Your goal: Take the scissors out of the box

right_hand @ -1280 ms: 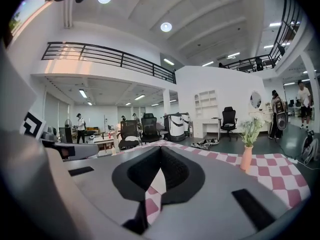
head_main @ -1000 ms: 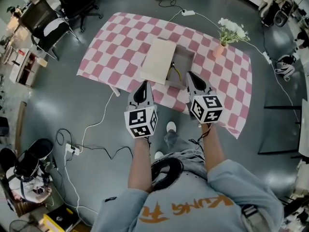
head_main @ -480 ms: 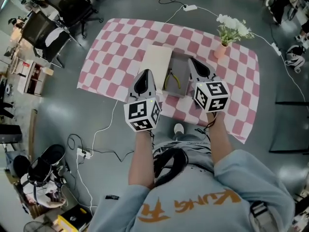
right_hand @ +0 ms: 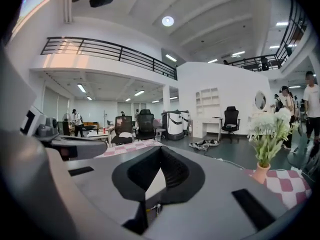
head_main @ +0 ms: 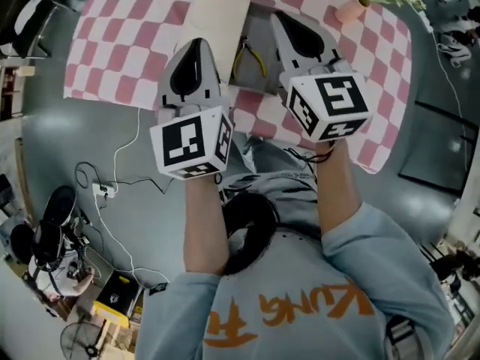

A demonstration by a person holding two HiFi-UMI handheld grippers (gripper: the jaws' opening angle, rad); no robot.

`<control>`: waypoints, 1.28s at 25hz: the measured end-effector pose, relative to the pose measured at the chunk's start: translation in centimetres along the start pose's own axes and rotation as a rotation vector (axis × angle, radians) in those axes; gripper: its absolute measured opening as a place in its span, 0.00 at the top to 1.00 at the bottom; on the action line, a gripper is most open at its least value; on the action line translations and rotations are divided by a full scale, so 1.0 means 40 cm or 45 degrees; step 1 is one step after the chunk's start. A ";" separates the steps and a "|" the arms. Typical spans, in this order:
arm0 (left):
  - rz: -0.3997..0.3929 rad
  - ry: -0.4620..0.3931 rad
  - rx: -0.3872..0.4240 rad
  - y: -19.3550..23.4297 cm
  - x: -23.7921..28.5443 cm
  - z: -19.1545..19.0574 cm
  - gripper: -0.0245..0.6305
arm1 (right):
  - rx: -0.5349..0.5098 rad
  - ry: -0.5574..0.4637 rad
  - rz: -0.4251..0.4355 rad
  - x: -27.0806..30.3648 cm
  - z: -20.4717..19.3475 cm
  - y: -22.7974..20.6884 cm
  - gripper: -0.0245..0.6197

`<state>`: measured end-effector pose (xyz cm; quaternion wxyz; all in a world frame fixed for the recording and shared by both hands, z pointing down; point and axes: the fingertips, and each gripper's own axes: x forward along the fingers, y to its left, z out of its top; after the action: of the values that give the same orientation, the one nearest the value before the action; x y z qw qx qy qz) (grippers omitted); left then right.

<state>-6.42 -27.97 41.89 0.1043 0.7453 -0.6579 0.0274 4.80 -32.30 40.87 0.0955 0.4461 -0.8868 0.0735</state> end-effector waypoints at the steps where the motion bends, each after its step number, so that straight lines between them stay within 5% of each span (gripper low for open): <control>1: 0.007 0.008 -0.007 0.023 0.006 -0.005 0.93 | 0.008 0.019 -0.007 0.014 -0.010 -0.011 0.96; 7: 0.028 0.052 -0.032 0.055 0.029 -0.039 0.93 | 0.025 0.131 -0.034 0.034 -0.082 -0.052 0.96; 19: 0.074 0.110 -0.107 0.109 0.032 -0.101 0.93 | -0.163 0.634 0.198 0.130 -0.298 0.008 0.96; 22: 0.101 0.117 -0.129 0.121 0.030 -0.116 0.93 | -0.202 0.762 0.275 0.138 -0.349 0.021 0.86; 32: 0.152 0.127 -0.181 0.154 0.014 -0.144 0.93 | -0.289 1.129 0.388 0.134 -0.478 0.038 0.79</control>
<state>-11.89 -28.09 48.34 0.1878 0.6932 -0.6954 0.0239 2.41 -31.45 60.61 0.5008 0.2235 -0.8182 0.1724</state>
